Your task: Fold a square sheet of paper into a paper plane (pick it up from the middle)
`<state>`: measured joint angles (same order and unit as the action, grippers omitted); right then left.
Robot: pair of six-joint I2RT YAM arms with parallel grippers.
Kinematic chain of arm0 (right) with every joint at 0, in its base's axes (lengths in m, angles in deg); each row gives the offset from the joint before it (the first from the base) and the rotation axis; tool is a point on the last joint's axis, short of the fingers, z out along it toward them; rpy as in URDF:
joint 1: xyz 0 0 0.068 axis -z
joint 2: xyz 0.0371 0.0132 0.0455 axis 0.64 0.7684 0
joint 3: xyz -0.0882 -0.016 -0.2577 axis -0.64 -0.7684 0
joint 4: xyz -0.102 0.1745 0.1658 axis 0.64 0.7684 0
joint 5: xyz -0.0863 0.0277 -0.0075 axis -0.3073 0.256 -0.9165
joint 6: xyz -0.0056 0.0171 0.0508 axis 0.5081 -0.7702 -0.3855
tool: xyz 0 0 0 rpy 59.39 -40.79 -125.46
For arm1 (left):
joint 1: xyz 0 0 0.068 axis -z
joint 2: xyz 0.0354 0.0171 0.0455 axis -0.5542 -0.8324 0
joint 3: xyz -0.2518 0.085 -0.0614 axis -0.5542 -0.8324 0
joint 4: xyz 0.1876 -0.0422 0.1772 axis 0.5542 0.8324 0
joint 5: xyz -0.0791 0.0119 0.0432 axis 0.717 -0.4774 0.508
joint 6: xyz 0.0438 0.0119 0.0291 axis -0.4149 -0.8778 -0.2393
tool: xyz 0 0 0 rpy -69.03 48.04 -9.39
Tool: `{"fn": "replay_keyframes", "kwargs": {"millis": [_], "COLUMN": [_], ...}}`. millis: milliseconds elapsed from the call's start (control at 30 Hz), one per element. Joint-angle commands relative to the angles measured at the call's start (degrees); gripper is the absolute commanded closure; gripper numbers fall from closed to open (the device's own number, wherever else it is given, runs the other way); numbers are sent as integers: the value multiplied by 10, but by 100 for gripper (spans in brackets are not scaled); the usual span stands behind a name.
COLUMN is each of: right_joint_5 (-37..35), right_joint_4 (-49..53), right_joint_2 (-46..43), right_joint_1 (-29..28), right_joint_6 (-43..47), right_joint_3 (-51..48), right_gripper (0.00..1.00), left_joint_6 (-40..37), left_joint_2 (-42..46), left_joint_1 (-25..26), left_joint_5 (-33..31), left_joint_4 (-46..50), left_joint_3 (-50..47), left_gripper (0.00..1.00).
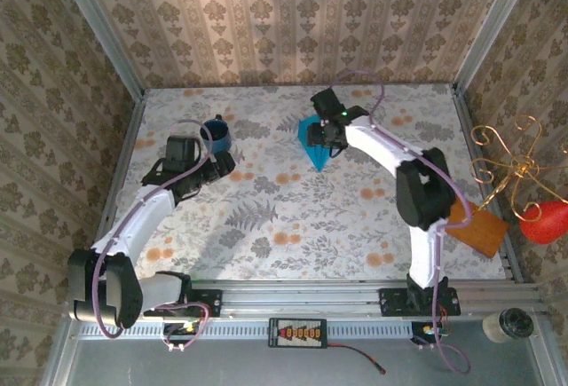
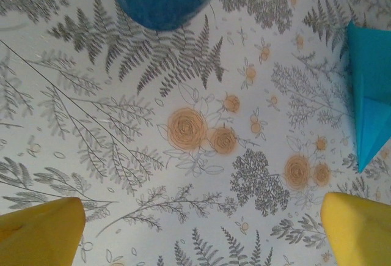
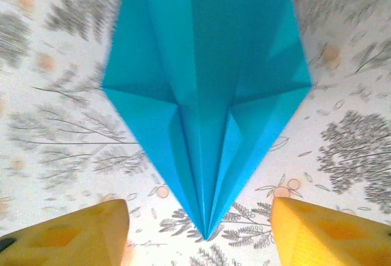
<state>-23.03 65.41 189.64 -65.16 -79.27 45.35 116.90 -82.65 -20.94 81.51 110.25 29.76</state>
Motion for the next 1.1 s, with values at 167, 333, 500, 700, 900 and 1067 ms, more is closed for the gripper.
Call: {"fn": "replay_keyframes", "kwargs": {"millis": [167, 333, 500, 700, 900, 1067], "right_joint_5": [-97, -241, -335, -308, -248, -166], "right_joint_4": [-144, -196, -312, -466, -599, -729], "right_joint_2": [-211, -320, -422, -485, -460, -409], "right_joint_1": [2, 2, 10, 63, 130, 169], "right_joint_6": [62, 77, 152, 233, 249, 275], "right_joint_3": [-242, -381, -509, -632, -707, -738], "right_gripper": [14, 0, 0, 0, 0, 0], "left_joint_6": [-70, -119, -179, -233, -294, -318], "left_joint_2": [82, 128, 159, 131, 75, 14], "left_joint_1": [-22, -37, -41, -68, -96, -116], "left_joint_5": [-98, -184, -238, -240, -220, -155], "left_joint_4": [-13, -65, -175, -262, -416, -554], "left_joint_3": [-26, -79, -149, -190, -245, -280], "left_gripper": [0, 0, 0, 0, 0, 0]}}
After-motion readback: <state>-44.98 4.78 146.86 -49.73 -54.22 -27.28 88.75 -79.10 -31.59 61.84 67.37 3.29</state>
